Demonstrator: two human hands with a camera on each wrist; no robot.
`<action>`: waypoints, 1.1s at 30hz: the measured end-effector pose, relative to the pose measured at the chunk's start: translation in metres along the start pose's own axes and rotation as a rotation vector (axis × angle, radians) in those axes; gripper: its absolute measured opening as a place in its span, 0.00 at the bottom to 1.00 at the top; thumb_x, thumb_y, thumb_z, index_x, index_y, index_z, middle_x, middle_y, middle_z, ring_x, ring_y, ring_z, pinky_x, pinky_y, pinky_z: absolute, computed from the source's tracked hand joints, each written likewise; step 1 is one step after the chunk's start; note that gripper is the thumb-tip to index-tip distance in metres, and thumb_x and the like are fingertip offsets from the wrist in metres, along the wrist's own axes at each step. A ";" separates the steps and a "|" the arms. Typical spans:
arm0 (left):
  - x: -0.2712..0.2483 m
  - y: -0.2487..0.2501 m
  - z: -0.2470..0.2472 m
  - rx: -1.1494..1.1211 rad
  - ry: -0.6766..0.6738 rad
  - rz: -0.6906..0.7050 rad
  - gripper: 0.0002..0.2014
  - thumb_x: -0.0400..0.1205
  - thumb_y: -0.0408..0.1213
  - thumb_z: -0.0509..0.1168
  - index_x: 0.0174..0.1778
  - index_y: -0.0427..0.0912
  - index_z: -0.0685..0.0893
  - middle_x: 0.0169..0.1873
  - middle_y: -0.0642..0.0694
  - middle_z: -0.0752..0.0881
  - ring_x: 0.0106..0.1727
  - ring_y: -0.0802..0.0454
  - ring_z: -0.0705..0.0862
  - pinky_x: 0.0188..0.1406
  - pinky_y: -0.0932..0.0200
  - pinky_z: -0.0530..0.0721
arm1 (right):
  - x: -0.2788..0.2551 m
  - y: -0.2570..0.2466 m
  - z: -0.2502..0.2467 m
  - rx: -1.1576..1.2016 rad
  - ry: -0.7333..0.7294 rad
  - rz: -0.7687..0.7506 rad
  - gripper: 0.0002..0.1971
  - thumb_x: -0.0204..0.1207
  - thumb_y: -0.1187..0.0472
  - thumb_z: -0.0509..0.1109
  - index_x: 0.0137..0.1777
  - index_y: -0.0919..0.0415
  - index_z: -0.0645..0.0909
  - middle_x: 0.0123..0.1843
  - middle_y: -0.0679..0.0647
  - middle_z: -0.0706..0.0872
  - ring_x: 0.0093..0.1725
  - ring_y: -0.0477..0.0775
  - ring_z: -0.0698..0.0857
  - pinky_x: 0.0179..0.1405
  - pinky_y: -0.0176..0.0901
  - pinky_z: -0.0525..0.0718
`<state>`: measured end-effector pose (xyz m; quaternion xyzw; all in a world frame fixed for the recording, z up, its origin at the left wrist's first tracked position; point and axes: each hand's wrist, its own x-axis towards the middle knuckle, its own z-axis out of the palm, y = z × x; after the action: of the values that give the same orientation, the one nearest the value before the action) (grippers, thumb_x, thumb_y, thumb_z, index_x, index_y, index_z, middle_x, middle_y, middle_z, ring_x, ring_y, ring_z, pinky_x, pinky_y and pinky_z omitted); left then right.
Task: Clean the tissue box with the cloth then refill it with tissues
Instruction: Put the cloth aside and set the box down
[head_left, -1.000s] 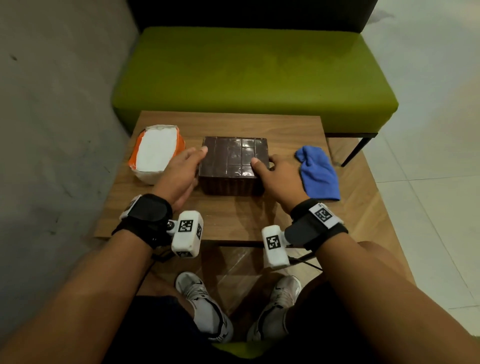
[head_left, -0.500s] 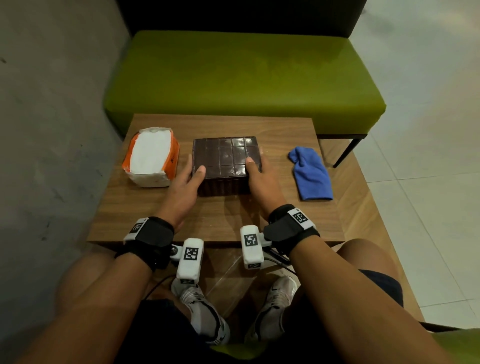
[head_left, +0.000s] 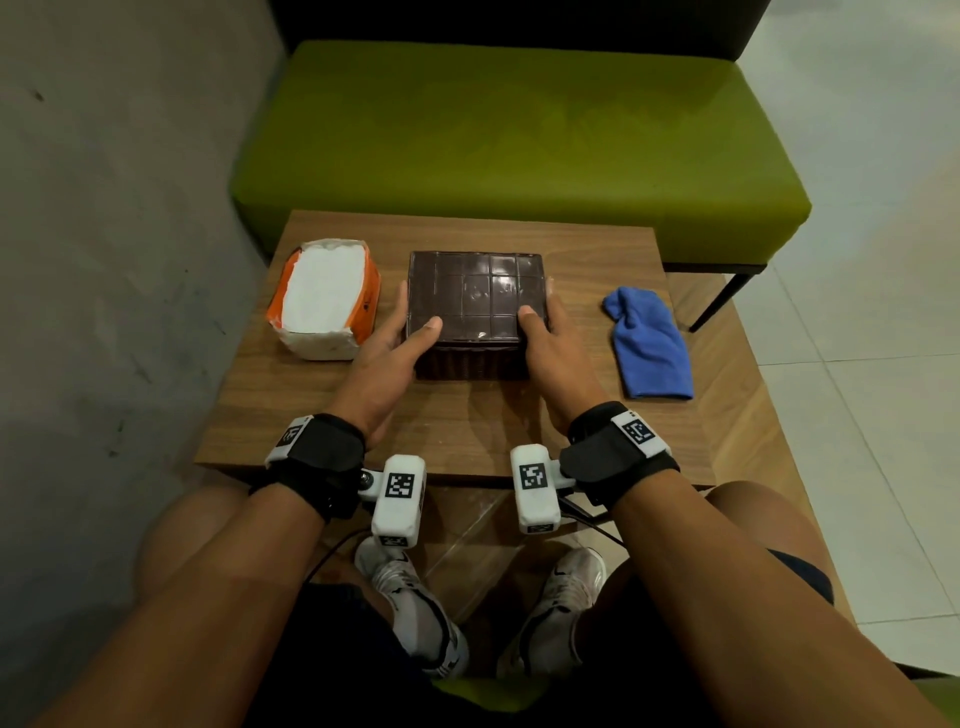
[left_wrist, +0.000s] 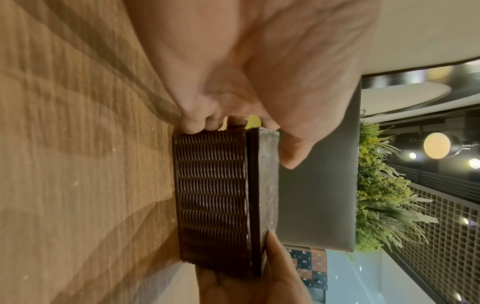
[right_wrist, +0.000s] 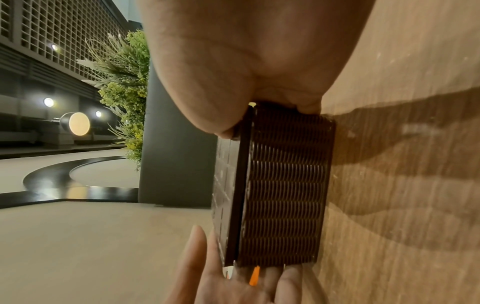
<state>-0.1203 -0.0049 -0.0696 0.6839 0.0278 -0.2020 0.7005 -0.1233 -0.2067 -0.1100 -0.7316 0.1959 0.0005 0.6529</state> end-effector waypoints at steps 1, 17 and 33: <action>0.001 0.000 0.000 0.002 0.003 -0.003 0.36 0.94 0.45 0.66 0.95 0.67 0.56 0.80 0.67 0.76 0.73 0.68 0.78 0.83 0.52 0.69 | 0.001 0.001 0.000 0.004 -0.003 0.010 0.40 0.74 0.31 0.61 0.89 0.31 0.60 0.80 0.44 0.83 0.76 0.51 0.84 0.80 0.61 0.81; 0.016 0.003 -0.004 -0.021 -0.026 0.027 0.29 0.95 0.45 0.62 0.93 0.64 0.63 0.72 0.69 0.86 0.74 0.67 0.85 0.76 0.58 0.82 | 0.007 -0.016 -0.009 0.061 -0.008 0.075 0.34 0.82 0.38 0.64 0.87 0.47 0.72 0.74 0.46 0.89 0.70 0.49 0.89 0.77 0.58 0.85; -0.044 0.013 -0.027 0.335 0.179 -0.004 0.13 0.86 0.40 0.77 0.60 0.37 0.86 0.55 0.37 0.92 0.53 0.45 0.93 0.31 0.61 0.90 | -0.087 -0.056 -0.063 -0.249 -0.184 0.244 0.06 0.86 0.68 0.70 0.47 0.67 0.85 0.37 0.57 0.82 0.30 0.50 0.79 0.30 0.47 0.80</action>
<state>-0.1503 0.0314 -0.0449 0.8062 0.0572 -0.1437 0.5711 -0.2038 -0.2386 -0.0252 -0.7746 0.2211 0.1705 0.5675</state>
